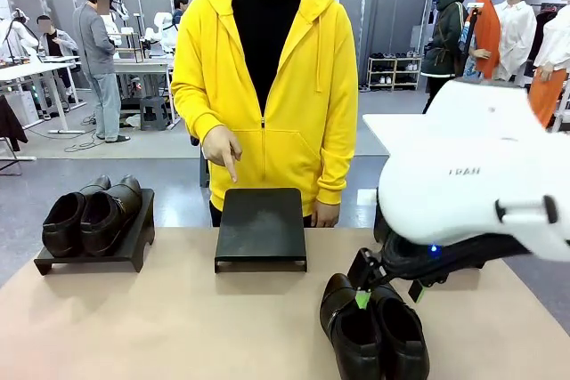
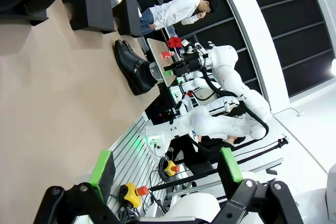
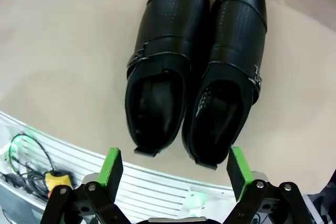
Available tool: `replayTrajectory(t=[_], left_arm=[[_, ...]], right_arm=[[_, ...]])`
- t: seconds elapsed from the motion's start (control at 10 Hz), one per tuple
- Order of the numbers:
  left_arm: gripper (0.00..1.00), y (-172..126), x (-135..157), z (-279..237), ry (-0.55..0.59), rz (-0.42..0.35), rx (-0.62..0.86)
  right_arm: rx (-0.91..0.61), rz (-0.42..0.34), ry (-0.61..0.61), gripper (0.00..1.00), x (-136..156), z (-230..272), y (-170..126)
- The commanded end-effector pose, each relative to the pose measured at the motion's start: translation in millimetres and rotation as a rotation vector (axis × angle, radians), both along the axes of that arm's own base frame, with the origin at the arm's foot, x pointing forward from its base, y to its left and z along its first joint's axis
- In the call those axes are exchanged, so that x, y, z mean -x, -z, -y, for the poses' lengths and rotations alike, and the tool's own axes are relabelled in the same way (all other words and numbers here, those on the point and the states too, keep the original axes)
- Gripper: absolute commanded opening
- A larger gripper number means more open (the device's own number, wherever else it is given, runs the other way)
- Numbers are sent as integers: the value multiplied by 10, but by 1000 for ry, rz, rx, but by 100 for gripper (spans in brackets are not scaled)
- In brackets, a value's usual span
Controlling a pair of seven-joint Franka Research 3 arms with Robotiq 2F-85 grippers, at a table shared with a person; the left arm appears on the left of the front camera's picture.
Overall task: Place the shoes on the stand as instructed by the person.
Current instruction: Pick up another pair of Shoes and place it on the Shoes Stand indicated by the person.
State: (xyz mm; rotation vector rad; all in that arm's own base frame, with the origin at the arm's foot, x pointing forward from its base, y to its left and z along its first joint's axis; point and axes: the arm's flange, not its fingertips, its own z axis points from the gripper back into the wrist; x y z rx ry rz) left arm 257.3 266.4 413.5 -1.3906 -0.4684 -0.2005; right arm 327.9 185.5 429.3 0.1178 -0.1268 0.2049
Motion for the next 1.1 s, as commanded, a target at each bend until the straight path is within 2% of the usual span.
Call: replayTrajectory(t=[0.0, 0.3, 0.9, 1.0], left_arm=[[100, -10, 31, 23, 3, 22, 2], [100, -10, 31, 23, 3, 22, 2], [100, -10, 31, 23, 3, 22, 2], [100, -10, 31, 23, 3, 22, 2]], right_arm=[[49, 19, 44, 100, -53, -97, 193], [77, -15, 56, 100, -90, -142, 500], [118, -56, 75, 100, -79, -171, 919], [114, -58, 81, 87, -77, -174, 957]])
